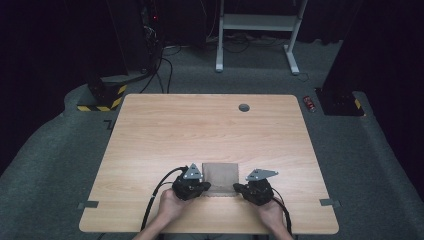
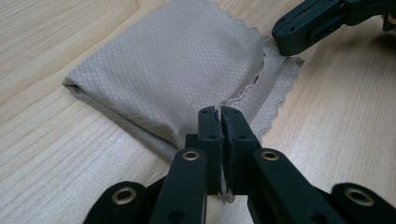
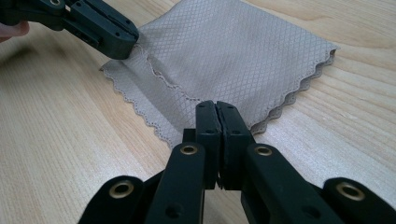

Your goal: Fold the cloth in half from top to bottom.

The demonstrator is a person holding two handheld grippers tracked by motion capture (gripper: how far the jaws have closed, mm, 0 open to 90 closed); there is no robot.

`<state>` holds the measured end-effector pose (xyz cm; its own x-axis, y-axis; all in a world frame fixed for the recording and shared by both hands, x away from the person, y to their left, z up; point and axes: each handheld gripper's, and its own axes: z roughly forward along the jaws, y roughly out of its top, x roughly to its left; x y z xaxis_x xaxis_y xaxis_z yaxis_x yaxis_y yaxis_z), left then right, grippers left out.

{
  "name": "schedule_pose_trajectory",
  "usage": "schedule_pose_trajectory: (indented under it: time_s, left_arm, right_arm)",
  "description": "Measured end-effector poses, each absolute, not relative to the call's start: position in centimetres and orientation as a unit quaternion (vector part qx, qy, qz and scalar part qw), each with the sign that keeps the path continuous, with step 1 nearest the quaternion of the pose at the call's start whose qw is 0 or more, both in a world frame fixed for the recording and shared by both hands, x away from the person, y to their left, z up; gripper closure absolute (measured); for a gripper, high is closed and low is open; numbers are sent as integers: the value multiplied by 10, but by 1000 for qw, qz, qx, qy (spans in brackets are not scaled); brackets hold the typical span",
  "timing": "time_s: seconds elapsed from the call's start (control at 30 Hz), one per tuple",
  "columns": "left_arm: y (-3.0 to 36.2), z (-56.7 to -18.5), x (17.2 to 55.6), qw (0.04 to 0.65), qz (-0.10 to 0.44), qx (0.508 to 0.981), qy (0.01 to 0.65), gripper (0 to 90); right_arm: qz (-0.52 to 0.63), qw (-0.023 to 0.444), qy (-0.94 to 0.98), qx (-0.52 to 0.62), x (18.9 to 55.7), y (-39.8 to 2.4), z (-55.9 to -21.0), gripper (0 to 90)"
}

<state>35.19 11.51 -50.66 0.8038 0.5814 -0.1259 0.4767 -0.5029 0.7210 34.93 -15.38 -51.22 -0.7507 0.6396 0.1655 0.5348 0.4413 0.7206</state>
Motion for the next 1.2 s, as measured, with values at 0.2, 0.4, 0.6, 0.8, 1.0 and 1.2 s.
schedule_pose_trajectory:
  time_s: [0.2, 0.4, 0.6, 0.8, 1.0, 1.2]
  left_arm:
    - [119, -506, 349, 400, 63, 861, 307, 825]
    - [130, -492, 344, 435, 66, 841, 313, 766]
    - [124, -486, 349, 427, 86, 840, 323, 717]
    - [109, -503, 348, 389, 90, 859, 321, 644]
    - [117, -515, 341, 378, 87, 865, 319, 618]
    - [128, -518, 334, 384, 88, 860, 323, 591]
  right_arm:
    - [398, 61, 846, 350, 348, -157, -514, 814]
    - [406, 60, 839, 358, 341, -170, -511, 778]
    - [422, 74, 824, 371, 345, -170, -500, 772]
    - [401, 86, 840, 355, 349, -146, -509, 747]
    - [373, 111, 861, 327, 340, -145, -518, 678]
    - [382, 121, 855, 329, 335, -158, -522, 644]
